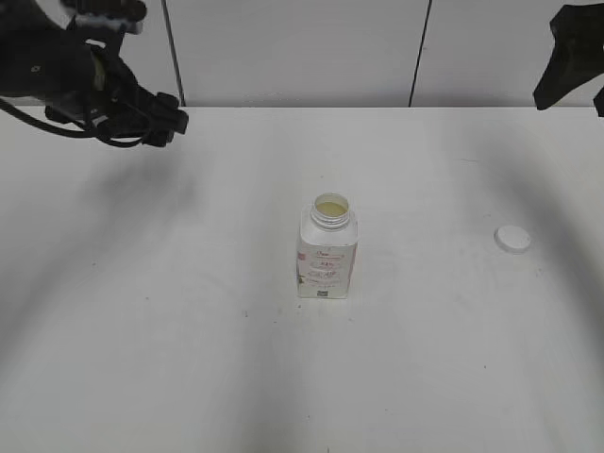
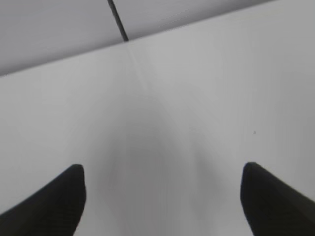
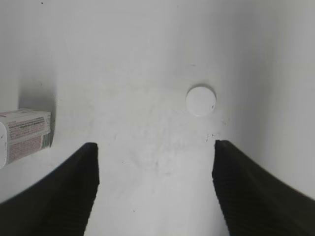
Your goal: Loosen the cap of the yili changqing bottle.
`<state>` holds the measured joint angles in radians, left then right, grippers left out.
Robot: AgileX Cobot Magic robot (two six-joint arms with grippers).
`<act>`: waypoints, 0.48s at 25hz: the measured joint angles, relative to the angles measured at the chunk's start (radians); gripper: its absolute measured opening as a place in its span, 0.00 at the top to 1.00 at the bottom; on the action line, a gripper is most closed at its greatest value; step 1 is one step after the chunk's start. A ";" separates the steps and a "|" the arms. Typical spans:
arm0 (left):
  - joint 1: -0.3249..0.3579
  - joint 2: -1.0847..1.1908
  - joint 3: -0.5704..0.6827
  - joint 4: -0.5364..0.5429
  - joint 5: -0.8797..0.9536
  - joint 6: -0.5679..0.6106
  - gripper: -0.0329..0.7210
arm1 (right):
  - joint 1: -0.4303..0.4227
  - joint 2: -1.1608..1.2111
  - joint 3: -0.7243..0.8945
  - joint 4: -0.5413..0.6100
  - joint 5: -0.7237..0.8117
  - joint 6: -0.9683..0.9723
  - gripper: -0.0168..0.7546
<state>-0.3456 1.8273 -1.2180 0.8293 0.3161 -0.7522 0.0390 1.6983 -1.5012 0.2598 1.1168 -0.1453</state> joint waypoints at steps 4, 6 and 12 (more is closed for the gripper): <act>0.000 0.000 -0.046 -0.225 0.192 0.193 0.18 | 0.000 -0.001 0.000 -0.007 0.012 0.000 0.25; 0.000 0.000 -0.087 -0.299 0.301 0.248 0.18 | 0.000 -0.001 0.000 -0.009 0.017 0.000 0.25; 0.035 0.000 -0.215 -0.526 0.531 0.353 0.18 | 0.000 -0.001 0.000 -0.015 0.088 0.000 0.25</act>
<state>-0.3108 1.8273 -1.4327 0.3030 0.8466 -0.3993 0.0390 1.6977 -1.5012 0.2445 1.2051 -0.1453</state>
